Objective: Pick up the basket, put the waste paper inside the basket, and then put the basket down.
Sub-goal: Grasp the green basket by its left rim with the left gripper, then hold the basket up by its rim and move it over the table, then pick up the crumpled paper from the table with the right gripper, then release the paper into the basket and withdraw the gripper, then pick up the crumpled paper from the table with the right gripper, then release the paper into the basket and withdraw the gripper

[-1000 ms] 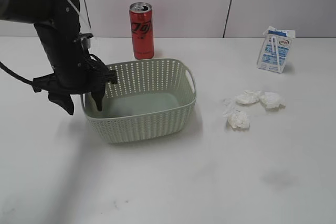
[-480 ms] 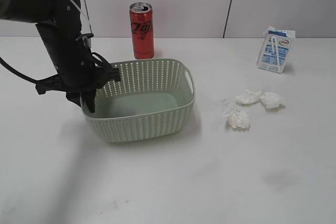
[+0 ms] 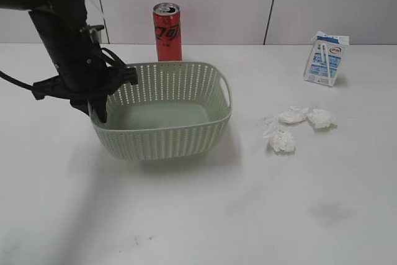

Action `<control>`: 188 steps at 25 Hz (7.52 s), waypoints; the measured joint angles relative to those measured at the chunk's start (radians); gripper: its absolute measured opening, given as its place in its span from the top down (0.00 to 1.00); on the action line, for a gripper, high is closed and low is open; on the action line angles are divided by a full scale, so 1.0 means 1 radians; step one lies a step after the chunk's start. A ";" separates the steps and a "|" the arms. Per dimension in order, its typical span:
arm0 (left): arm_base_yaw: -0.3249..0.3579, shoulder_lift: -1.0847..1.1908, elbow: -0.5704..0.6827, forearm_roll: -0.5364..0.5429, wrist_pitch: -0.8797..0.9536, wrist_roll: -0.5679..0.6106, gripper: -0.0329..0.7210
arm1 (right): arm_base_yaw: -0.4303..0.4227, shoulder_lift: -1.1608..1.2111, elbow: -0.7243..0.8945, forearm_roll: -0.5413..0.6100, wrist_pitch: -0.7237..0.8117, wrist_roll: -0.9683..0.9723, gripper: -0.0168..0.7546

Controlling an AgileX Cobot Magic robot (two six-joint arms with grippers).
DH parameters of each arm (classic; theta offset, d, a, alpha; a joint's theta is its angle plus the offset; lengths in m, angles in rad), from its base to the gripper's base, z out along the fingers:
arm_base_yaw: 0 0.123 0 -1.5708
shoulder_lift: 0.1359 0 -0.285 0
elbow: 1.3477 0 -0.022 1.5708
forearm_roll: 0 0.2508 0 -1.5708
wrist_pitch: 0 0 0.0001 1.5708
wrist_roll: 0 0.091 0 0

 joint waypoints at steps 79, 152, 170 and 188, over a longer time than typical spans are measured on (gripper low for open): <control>-0.116 -0.036 -0.012 0.088 -0.018 0.016 0.98 | 0.137 2.057 -0.714 0.037 -0.544 -0.113 0.46; -0.116 -0.036 -0.012 0.086 0.003 0.017 0.98 | 0.281 2.112 -0.769 -0.094 -0.529 0.200 0.54; -0.116 -0.036 -0.012 0.086 -0.005 0.017 0.98 | 0.501 1.660 -0.802 0.227 -0.475 -0.164 0.84; -0.116 -0.036 -0.012 0.086 -0.005 0.017 0.98 | 0.515 1.678 -0.827 0.125 -0.359 -0.131 0.19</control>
